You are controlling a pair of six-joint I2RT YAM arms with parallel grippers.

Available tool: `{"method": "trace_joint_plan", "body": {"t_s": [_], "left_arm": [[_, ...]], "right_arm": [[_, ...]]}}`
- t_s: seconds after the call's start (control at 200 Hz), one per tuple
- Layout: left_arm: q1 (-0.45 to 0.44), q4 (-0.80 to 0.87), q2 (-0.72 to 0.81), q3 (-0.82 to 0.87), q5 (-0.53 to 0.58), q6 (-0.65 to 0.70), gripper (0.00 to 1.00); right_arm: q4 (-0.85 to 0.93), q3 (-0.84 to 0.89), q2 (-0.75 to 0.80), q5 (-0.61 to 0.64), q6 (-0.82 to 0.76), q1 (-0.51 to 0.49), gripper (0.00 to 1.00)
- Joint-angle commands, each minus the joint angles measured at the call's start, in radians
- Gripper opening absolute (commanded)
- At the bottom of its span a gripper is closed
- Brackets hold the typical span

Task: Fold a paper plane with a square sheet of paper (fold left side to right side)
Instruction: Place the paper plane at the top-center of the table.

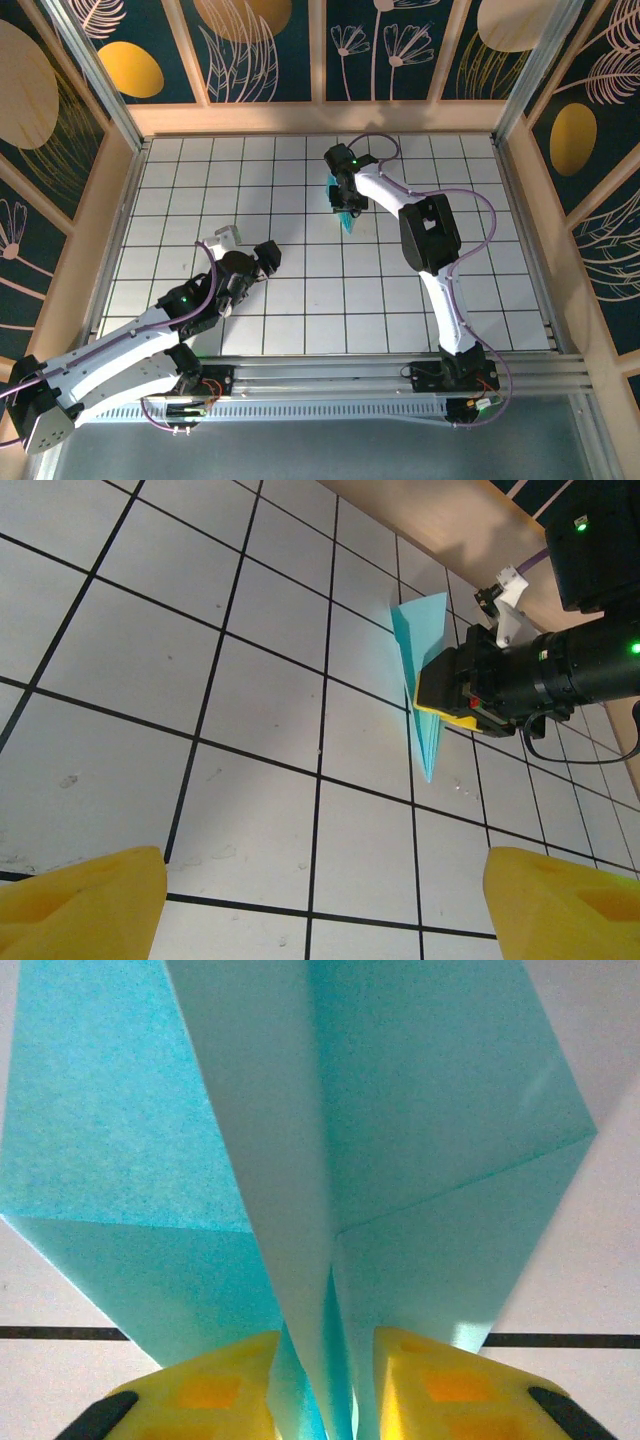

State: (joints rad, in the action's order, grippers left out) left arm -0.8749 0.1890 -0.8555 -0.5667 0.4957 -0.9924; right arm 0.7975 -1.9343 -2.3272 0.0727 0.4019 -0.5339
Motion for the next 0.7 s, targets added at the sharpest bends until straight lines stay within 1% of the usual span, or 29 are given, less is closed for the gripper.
{"method": "trace_joint_plan", "body": {"t_s": [0.0,0.31,0.48,0.621,0.636,0.696], "left_arm": [[0.005,0.021,-0.002,-0.032,0.022,-0.002,0.82],[0.006,0.015,-0.028,-0.043,0.017,0.007,0.82],[0.006,0.010,-0.038,-0.048,0.012,0.010,0.82],[0.006,0.006,-0.043,-0.047,0.012,0.010,0.83],[0.005,0.006,-0.043,-0.046,0.011,0.010,0.83],[0.005,0.003,-0.043,-0.045,0.012,0.009,0.83]], "right_arm": [[0.007,0.013,-0.012,-0.022,0.058,-0.008,0.25],[0.032,-0.001,-0.025,-0.022,0.134,-0.008,0.19],[0.048,-0.045,-0.035,-0.017,0.156,-0.008,0.20],[0.058,-0.067,-0.044,-0.021,0.164,-0.008,0.22],[0.060,-0.066,-0.046,-0.023,0.165,-0.024,0.22],[0.064,-0.071,-0.047,-0.024,0.171,-0.028,0.22]]}}
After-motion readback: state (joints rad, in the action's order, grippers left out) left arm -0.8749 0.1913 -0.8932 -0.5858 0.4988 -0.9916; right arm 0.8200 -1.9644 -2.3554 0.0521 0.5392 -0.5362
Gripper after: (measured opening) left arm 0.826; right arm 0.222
